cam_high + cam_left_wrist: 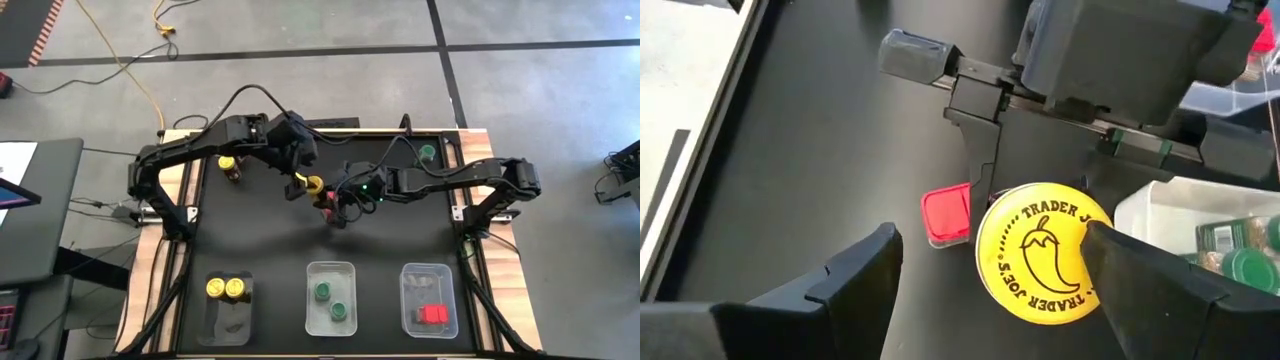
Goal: Sort spices by type
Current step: Put the right yellow seasoning bottle into the black bin
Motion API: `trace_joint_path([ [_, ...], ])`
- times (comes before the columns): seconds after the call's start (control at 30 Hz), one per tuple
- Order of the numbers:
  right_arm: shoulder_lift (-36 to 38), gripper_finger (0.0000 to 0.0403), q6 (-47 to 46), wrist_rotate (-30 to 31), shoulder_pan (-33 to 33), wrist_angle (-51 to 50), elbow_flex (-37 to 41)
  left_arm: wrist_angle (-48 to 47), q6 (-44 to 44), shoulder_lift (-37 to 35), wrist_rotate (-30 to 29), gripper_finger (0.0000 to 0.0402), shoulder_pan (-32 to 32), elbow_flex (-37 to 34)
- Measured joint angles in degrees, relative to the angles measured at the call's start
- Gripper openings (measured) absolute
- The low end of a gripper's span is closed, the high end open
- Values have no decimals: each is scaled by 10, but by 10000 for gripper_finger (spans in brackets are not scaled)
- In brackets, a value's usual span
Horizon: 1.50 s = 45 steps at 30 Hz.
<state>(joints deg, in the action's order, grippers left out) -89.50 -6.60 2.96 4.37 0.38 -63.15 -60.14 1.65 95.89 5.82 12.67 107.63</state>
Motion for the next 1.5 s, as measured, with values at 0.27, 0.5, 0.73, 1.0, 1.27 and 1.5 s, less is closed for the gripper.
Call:
trace_joint_path([
  [0.27, 2, 218, 0, 4, 5, -1, -1, 0, 0, 1, 0, 301, 0, 11],
  [0.5, 2, 218, 4, 10, 7, -2, -1, -11, 10, 1, 1, 301, -1, 18],
  [0.73, 2, 218, 11, 9, 7, -1, -1, -26, 29, 1, 1, 301, 0, 18],
  [1.0, 2, 218, 22, 6, 7, 13, -1, -22, 32, 6, 2, 301, -1, 18],
  [1.27, 2, 218, 26, 5, 7, 22, -2, -19, 31, 27, 6, 301, -4, 16],
  [1.5, 2, 218, 28, 5, 7, 22, -2, -10, 29, 41, 7, 300, -4, 16],
])
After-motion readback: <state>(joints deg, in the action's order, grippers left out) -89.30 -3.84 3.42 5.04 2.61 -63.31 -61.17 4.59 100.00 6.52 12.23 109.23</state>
